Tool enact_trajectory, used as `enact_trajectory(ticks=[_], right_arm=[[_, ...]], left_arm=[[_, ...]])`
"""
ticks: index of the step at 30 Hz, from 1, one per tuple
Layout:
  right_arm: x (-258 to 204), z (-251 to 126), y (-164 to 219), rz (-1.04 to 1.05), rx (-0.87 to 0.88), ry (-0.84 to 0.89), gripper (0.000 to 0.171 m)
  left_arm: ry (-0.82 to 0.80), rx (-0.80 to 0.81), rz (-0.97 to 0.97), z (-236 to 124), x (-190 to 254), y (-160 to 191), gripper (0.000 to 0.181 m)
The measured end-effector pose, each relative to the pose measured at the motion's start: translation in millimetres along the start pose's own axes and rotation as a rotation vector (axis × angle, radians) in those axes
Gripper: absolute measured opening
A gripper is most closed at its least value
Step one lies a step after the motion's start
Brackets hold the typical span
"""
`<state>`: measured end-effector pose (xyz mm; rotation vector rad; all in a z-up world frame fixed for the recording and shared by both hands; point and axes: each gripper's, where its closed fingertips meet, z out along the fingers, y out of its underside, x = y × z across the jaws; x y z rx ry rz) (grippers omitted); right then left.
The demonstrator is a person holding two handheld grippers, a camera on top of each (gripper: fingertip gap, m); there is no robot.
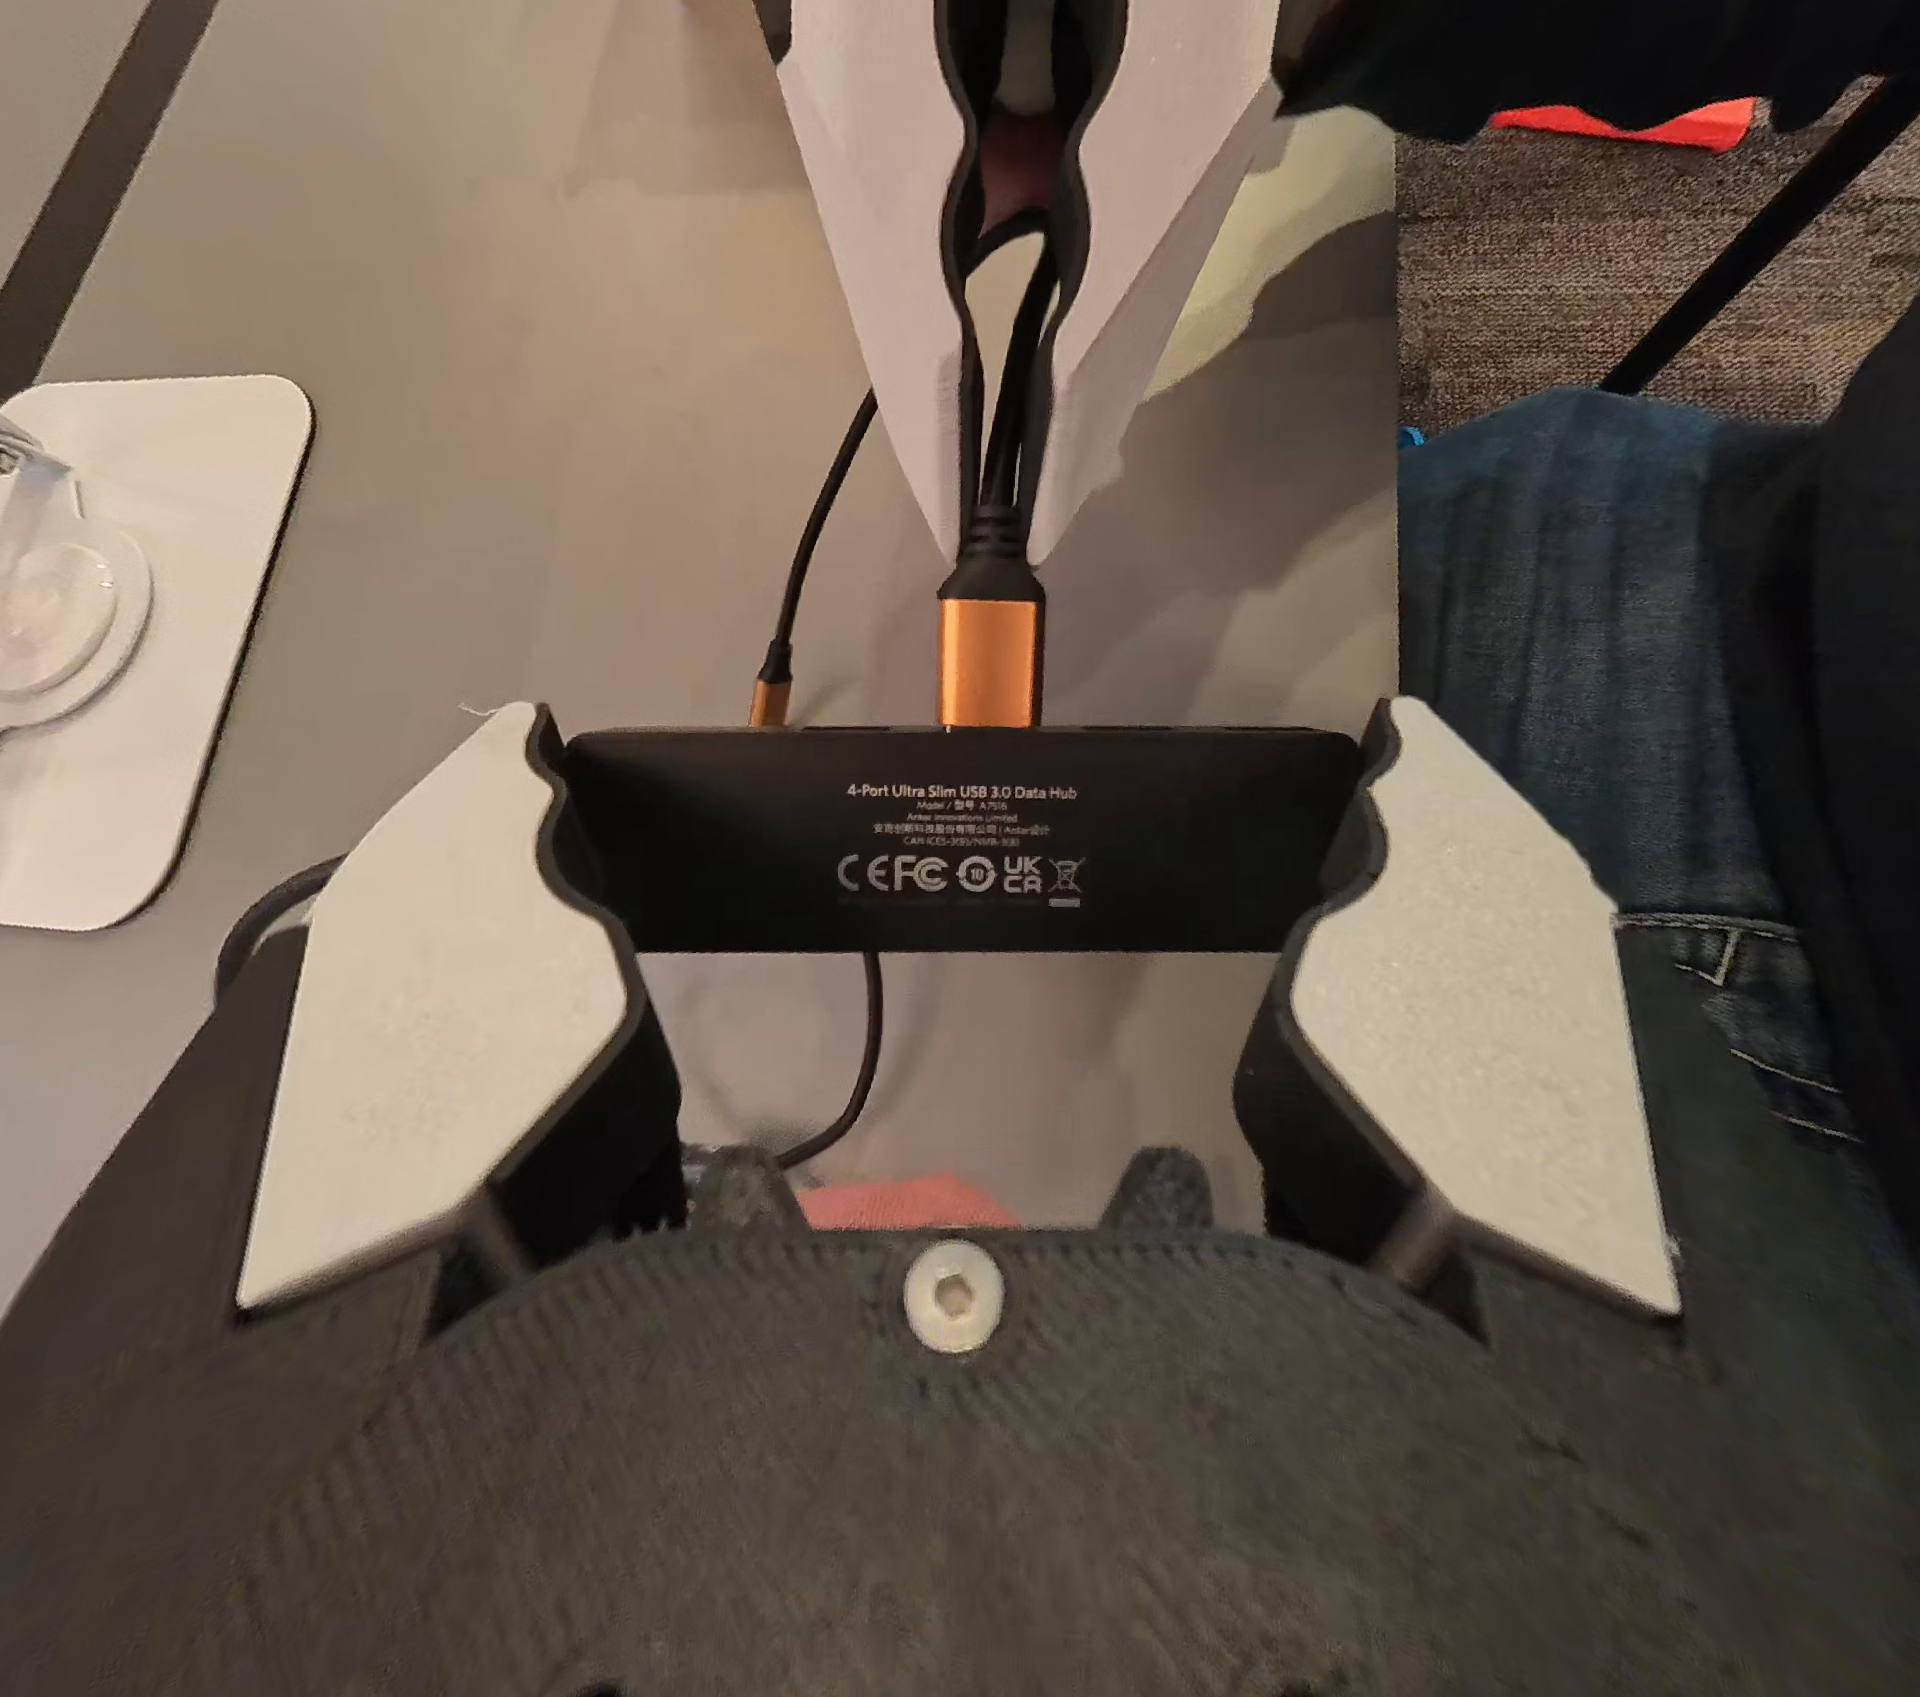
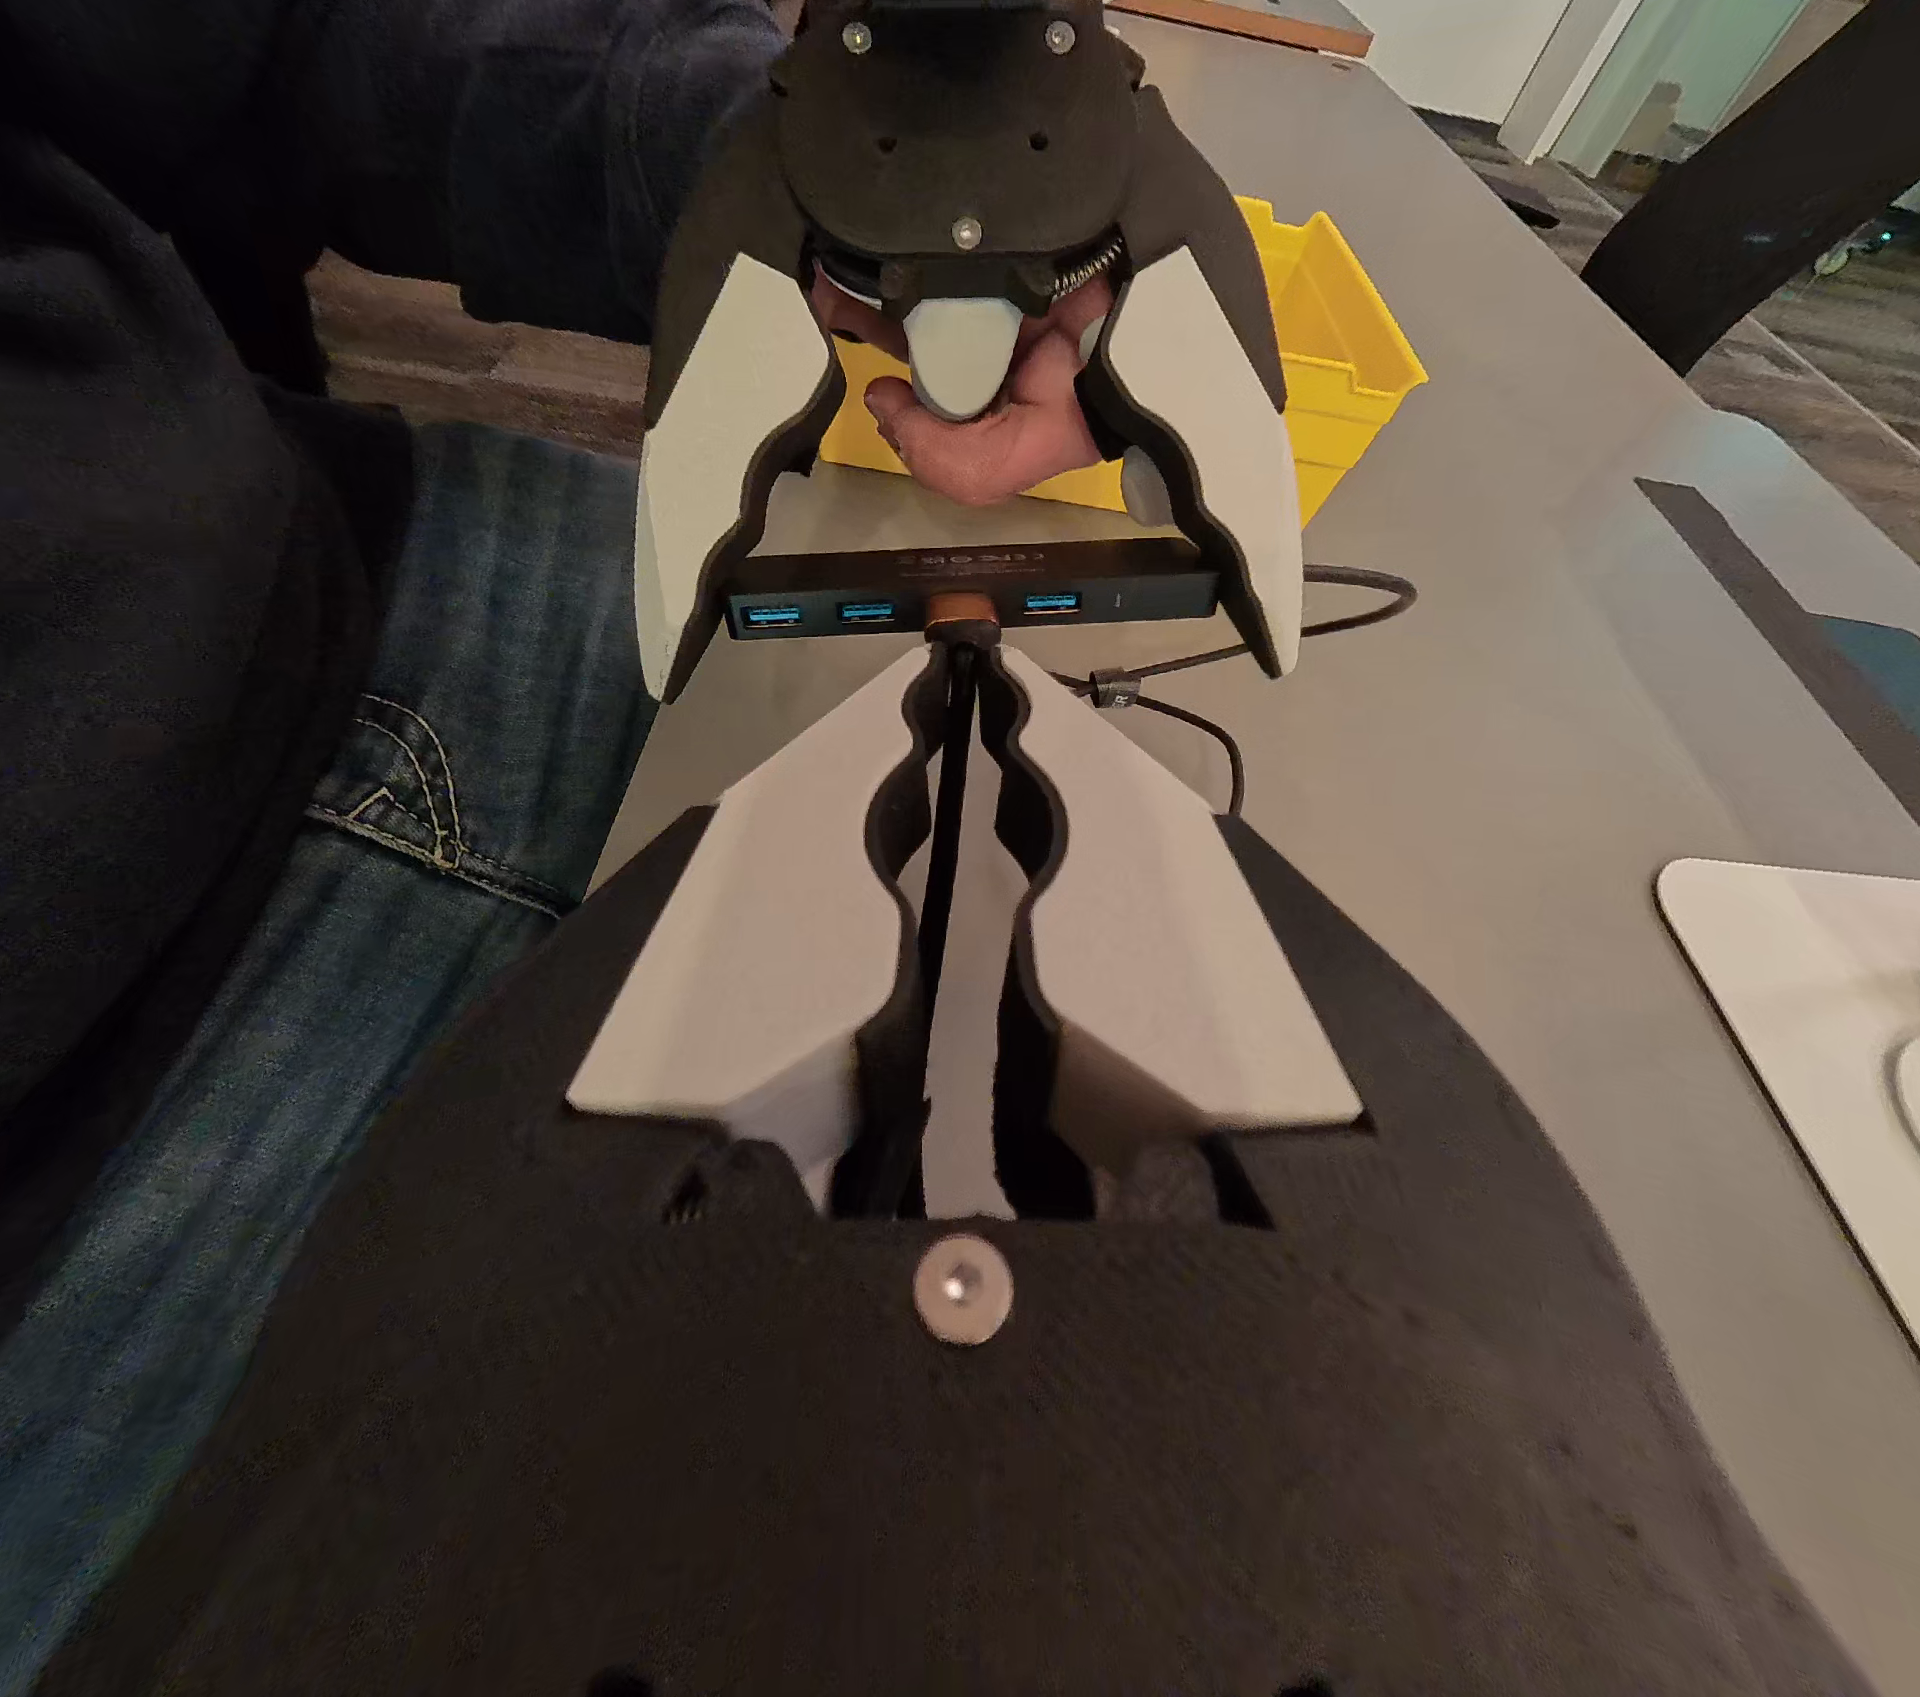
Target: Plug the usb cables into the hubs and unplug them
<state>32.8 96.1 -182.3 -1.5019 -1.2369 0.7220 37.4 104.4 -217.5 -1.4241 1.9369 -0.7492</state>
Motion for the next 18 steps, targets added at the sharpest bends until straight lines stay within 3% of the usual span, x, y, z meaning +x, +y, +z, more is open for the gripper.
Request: enact_trajectory(ticks=[10, 18], right_arm=[[28, -50, -10, 0.045, -0.041, 0.165, 0.004], [63, -165, -70, 0.033, -0.064, 0.423, 0.003]], left_arm=[[-0.114, 0.084, -0.047, -34, -27, -17, 0.138], [-0.16, 0.089, -0.049, -46, -36, -14, 0.127]])
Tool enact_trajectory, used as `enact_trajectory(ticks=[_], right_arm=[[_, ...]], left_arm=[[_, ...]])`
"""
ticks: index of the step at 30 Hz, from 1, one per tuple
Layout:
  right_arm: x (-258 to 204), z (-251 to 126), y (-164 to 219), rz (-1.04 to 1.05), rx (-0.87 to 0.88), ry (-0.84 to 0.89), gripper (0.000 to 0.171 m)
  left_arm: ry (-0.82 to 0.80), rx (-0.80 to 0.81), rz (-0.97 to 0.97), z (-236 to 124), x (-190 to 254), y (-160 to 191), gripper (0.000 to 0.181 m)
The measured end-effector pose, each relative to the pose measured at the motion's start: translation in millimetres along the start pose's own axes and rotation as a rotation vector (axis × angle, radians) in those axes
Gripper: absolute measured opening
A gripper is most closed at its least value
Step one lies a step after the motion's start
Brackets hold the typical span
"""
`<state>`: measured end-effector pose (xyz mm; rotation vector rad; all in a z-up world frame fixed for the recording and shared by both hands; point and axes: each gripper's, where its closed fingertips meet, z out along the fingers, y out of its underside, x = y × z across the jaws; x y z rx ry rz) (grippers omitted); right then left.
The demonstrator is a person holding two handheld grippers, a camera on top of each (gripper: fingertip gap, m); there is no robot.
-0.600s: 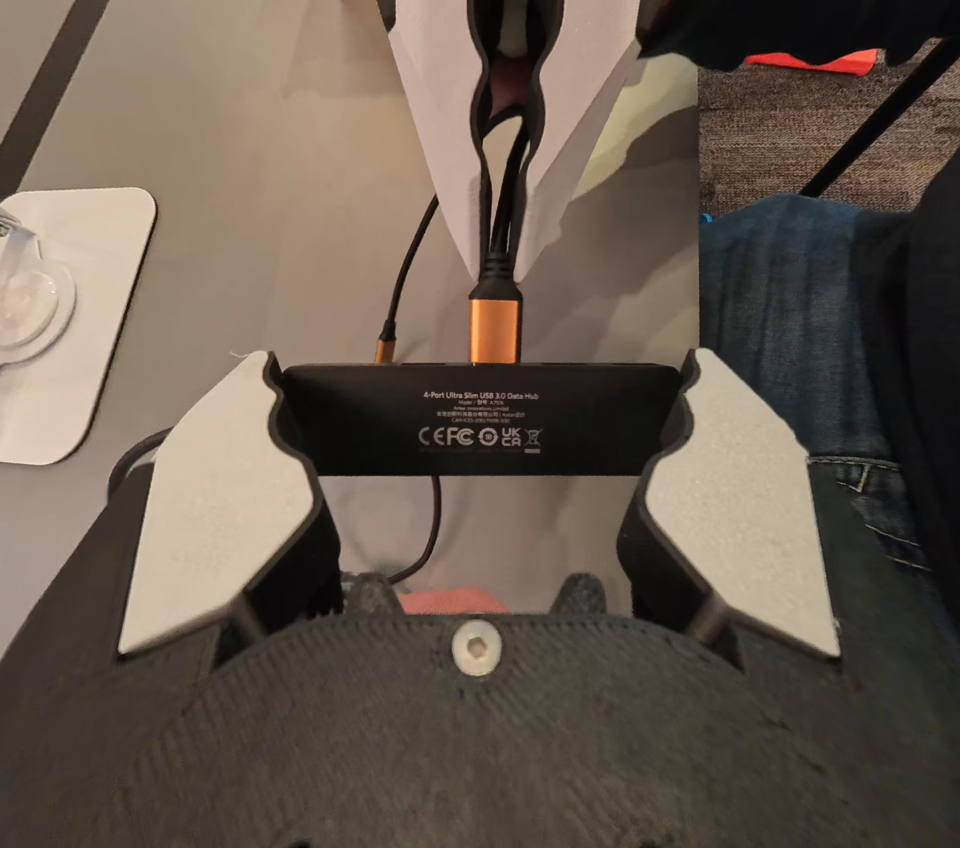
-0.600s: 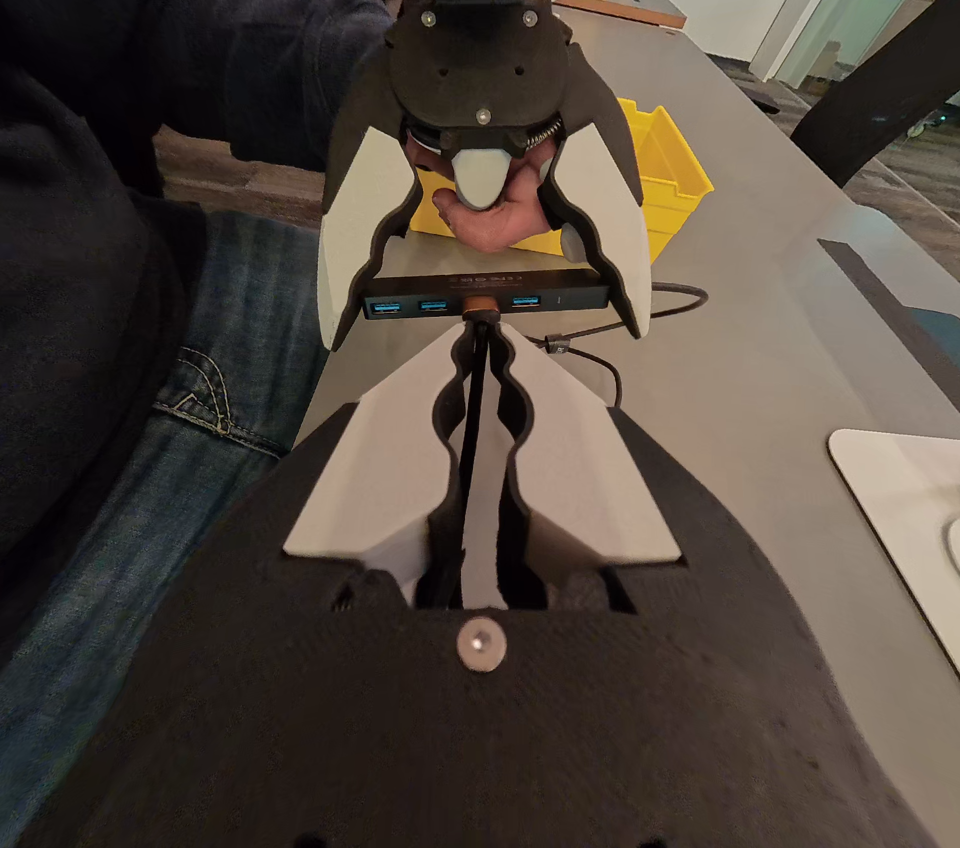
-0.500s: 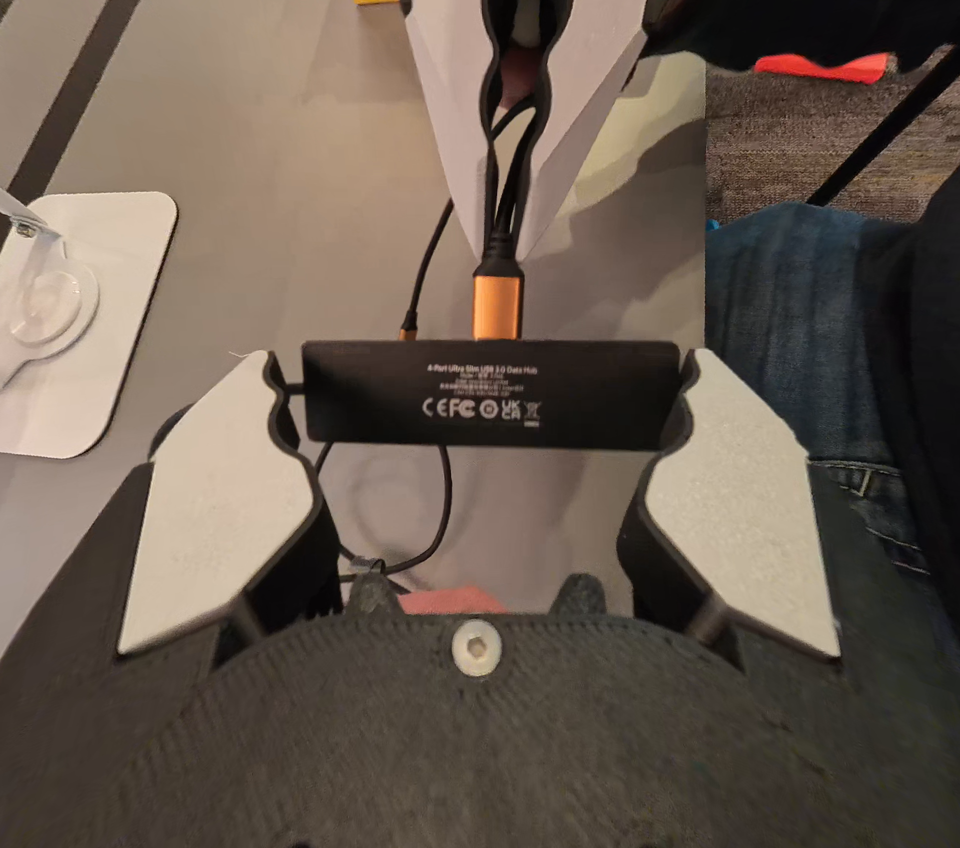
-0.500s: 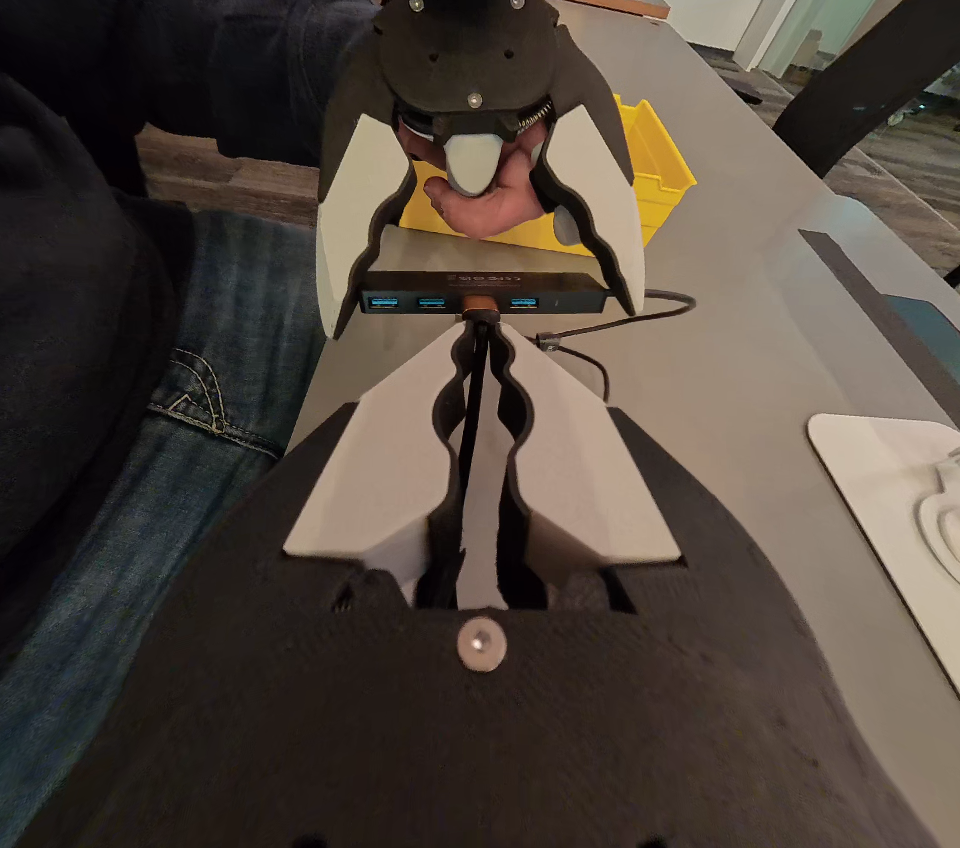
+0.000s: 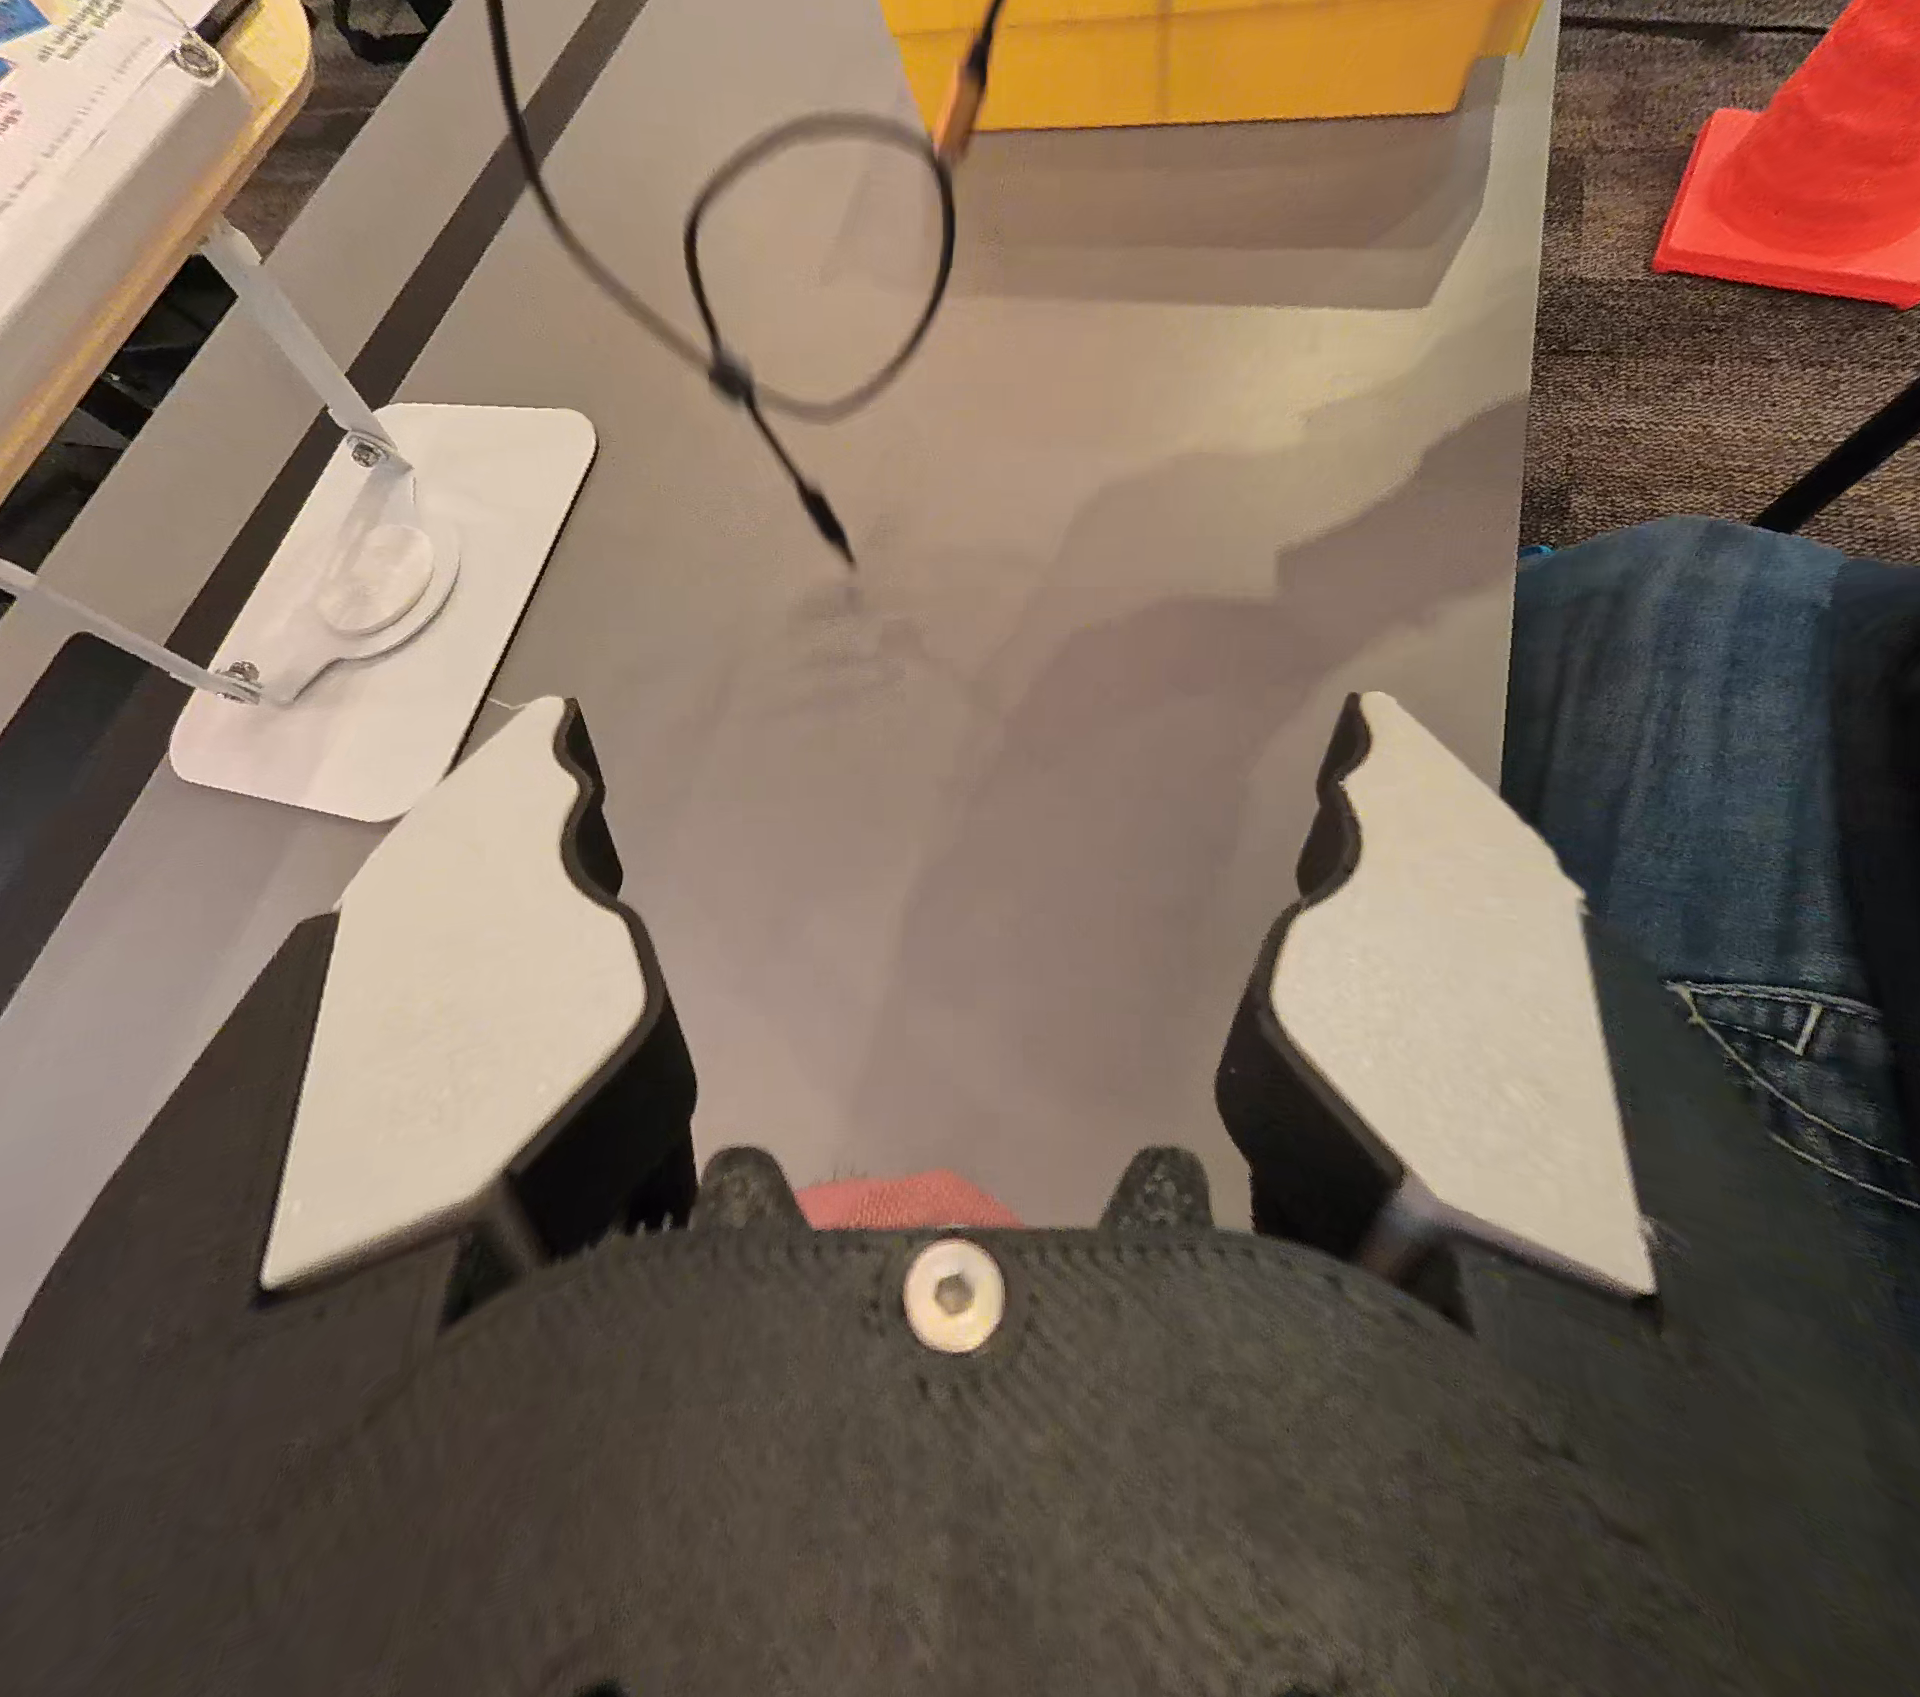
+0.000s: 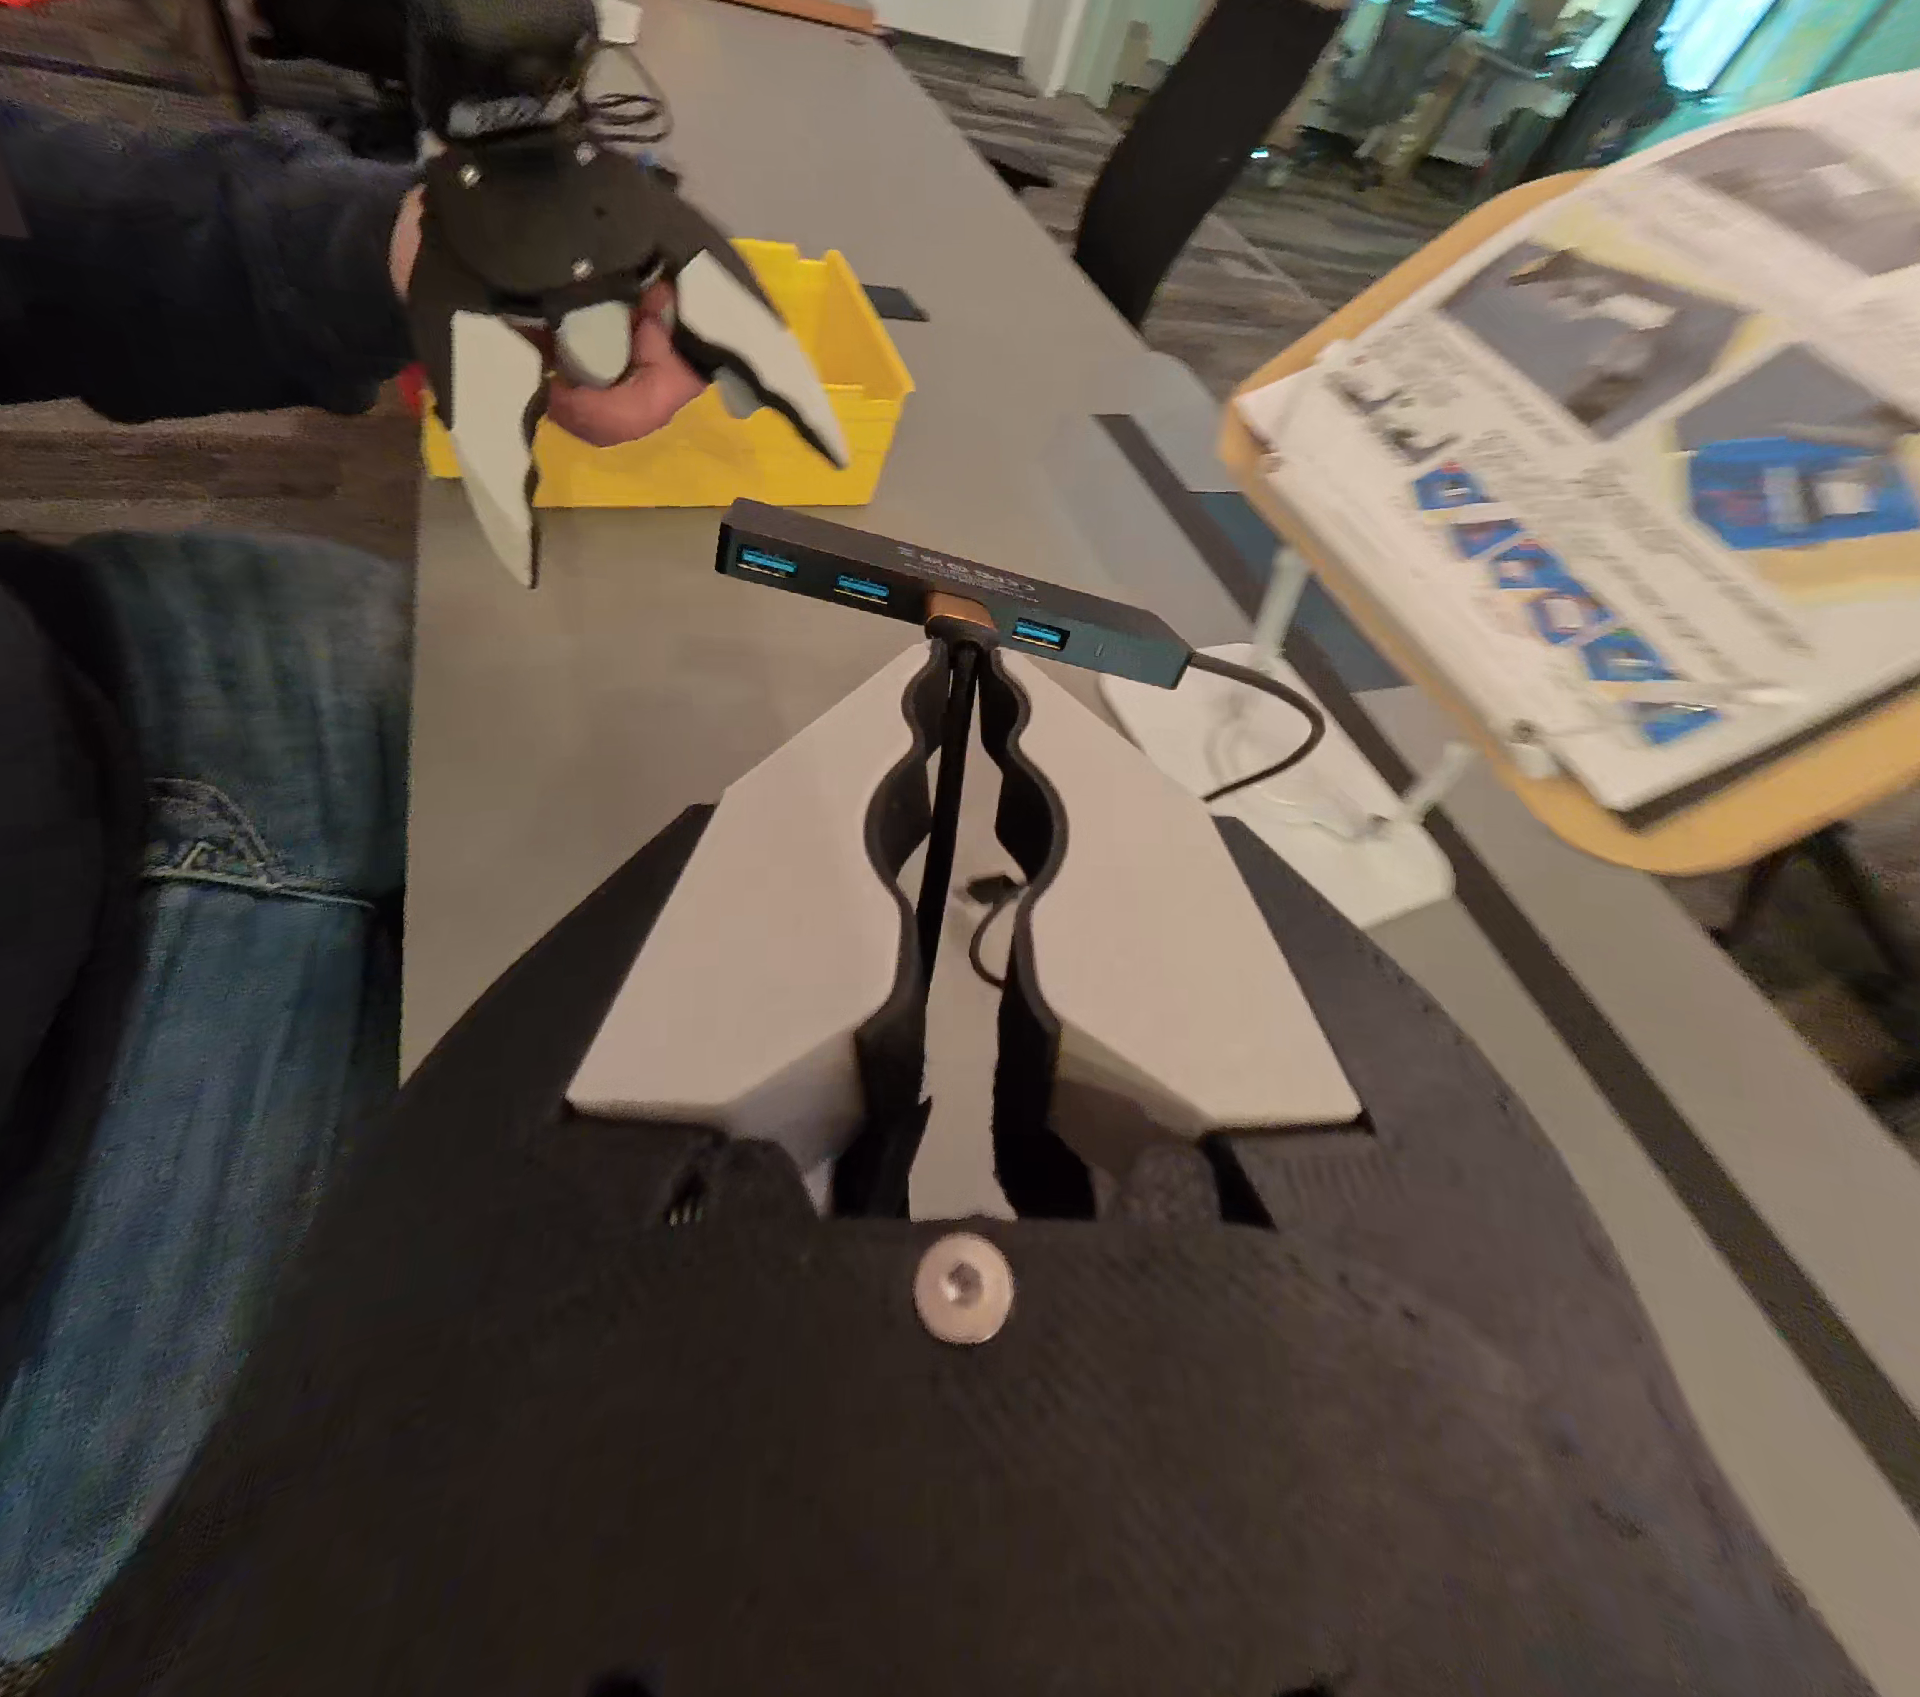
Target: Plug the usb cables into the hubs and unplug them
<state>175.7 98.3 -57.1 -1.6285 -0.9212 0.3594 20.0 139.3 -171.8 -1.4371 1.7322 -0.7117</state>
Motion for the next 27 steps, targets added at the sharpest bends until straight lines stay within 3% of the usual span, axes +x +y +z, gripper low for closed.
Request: enact_trajectory(ticks=[8, 12, 19, 27], right_arm=[[77, -135, -63, -0.025, -0.104, 0.334, 0.004], [99, -186, -71, 0.048, -0.144, 0.437, 0.004], [128, -207, -3, 0.259, -0.232, 0.498, 0.003], [159, -186, 117, 0.472, -0.375, 0.485, 0.004]], left_arm=[[0.008, -0.019, -0.003, 2, 1, 6, 0.124], [0.01, -0.038, -0.004, 6, 1, 10, 0.123], [0.021, -0.064, -0.007, 12, 4, 17, 0.123], [0.043, -0.088, -0.018, 19, 7, 25, 0.122]])
